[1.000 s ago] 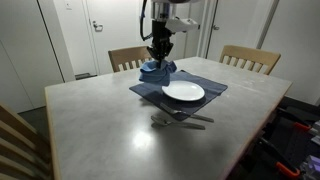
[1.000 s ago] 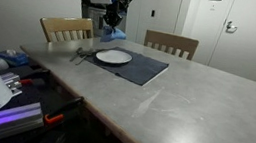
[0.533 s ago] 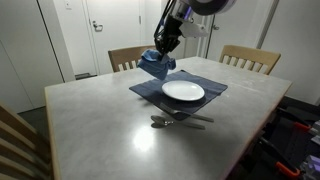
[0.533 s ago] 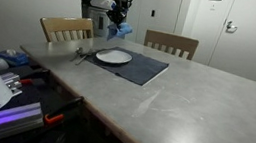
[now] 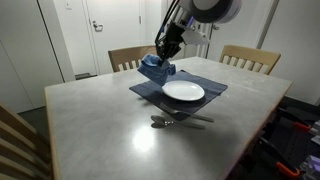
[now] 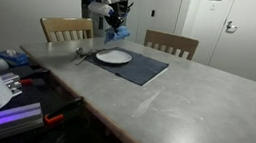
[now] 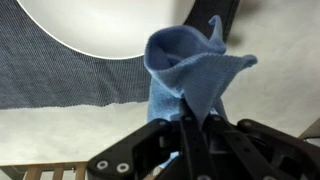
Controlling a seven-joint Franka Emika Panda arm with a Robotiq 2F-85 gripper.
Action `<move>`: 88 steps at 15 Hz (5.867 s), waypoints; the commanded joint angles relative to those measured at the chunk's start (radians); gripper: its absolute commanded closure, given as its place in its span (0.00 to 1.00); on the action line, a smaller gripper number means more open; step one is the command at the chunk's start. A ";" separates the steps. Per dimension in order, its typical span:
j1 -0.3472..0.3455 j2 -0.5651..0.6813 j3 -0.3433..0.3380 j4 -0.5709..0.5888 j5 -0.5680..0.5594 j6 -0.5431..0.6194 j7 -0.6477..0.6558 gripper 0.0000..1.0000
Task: Wipe the plate with the blue cloth
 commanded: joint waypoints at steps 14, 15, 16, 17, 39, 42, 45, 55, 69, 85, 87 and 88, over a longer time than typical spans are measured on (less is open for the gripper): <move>0.057 0.147 -0.119 0.088 -0.019 -0.173 0.026 0.98; 0.038 0.154 -0.101 0.100 -0.016 -0.213 0.015 0.98; 0.038 0.159 -0.106 0.115 -0.018 -0.272 0.016 0.98; 0.040 0.163 -0.112 0.127 -0.022 -0.309 0.020 0.98; 0.189 0.162 -0.222 0.228 -0.373 -0.769 0.392 0.98; 0.155 0.165 -0.172 0.231 -0.339 -0.764 0.308 0.98; 0.120 0.176 -0.109 0.240 -0.252 -0.746 0.197 0.98; 0.126 0.206 -0.109 0.219 -0.169 -0.412 0.210 0.98; 0.268 0.195 -0.324 0.185 -0.369 -0.529 0.353 0.98; 0.101 0.213 -0.092 0.221 -0.192 -0.540 0.116 0.98; 0.140 0.215 -0.148 0.219 -0.248 -0.493 0.192 0.98; 0.165 0.215 -0.183 0.218 -0.287 -0.469 0.244 0.98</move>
